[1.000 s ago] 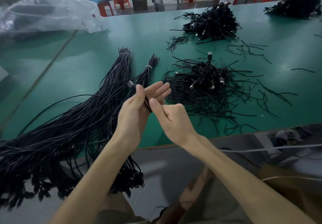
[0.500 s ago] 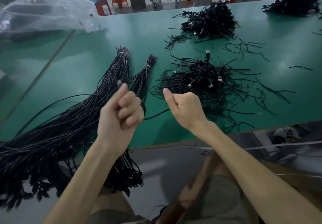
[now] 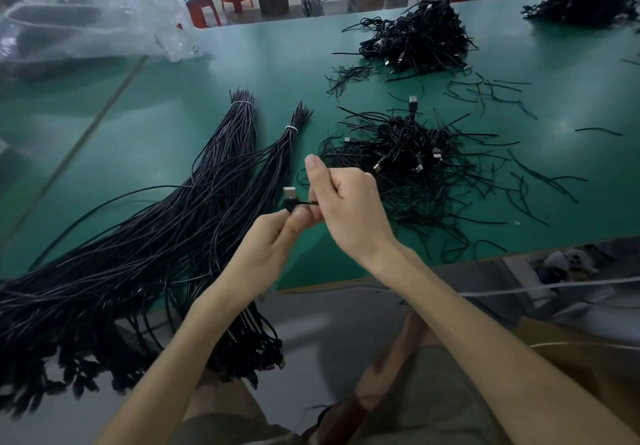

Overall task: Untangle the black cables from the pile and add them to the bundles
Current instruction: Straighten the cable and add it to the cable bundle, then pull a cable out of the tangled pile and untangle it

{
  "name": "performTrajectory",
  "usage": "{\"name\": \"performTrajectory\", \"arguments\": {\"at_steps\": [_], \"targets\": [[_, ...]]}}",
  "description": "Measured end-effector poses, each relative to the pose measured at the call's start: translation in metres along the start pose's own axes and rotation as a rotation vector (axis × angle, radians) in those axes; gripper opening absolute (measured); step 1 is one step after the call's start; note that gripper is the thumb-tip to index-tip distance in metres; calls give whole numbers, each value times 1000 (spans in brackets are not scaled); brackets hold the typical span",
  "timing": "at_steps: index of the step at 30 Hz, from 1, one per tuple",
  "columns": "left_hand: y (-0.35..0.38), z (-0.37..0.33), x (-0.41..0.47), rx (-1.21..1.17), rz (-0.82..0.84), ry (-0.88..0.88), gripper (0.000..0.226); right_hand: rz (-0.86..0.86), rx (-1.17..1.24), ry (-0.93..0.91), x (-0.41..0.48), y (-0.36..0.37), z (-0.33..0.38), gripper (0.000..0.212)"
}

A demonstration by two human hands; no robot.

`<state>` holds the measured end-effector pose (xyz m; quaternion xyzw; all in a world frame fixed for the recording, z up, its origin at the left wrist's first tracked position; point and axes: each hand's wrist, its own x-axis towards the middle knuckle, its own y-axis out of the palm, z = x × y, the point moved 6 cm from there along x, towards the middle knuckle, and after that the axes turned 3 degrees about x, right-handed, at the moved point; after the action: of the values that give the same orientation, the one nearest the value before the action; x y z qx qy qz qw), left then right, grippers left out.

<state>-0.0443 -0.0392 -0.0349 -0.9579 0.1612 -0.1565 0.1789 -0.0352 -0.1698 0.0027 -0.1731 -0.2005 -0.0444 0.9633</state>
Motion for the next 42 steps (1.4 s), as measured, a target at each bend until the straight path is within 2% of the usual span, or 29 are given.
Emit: {"name": "performTrajectory", "arguments": {"at_steps": [4, 6, 10, 14, 16, 18, 21, 25, 30, 35, 39, 42], "targets": [[2, 5, 5, -596, -50, -128, 56, 87, 21, 4, -16, 13, -1, 65], [1, 3, 10, -816, -89, -174, 55, 136, 8, 25, -25, 23, -6, 65], [-7, -2, 11, -961, -168, -227, 38, 185, 27, 98, -34, 31, -17, 63], [-15, -7, 8, -1078, -200, -223, 38, 278, -75, 147, -32, 31, -21, 48], [-13, -5, 7, -1102, -188, -238, 39, 350, -38, 176, -30, 32, -21, 44], [-8, -2, 5, -1031, -135, -258, 43, 406, 45, 175, -28, 36, -18, 40], [-3, -2, 2, -793, -51, -223, 45, 415, 201, 233, -23, 38, -20, 40], [-3, -9, 2, -801, 51, -181, 41, 312, 305, 268, -19, 28, -30, 34], [-14, -12, 0, -653, 157, -136, 26, 226, 370, 215, -27, 28, -29, 45], [-26, -15, -2, -245, 19, -25, 21, 109, 388, 191, -27, 24, -25, 46], [-27, -17, -7, -135, -134, 19, 18, 83, 255, 132, -27, 19, -16, 40], [-29, -12, -6, -152, -202, -21, 14, 57, 214, 122, -25, 12, -14, 33]]}}
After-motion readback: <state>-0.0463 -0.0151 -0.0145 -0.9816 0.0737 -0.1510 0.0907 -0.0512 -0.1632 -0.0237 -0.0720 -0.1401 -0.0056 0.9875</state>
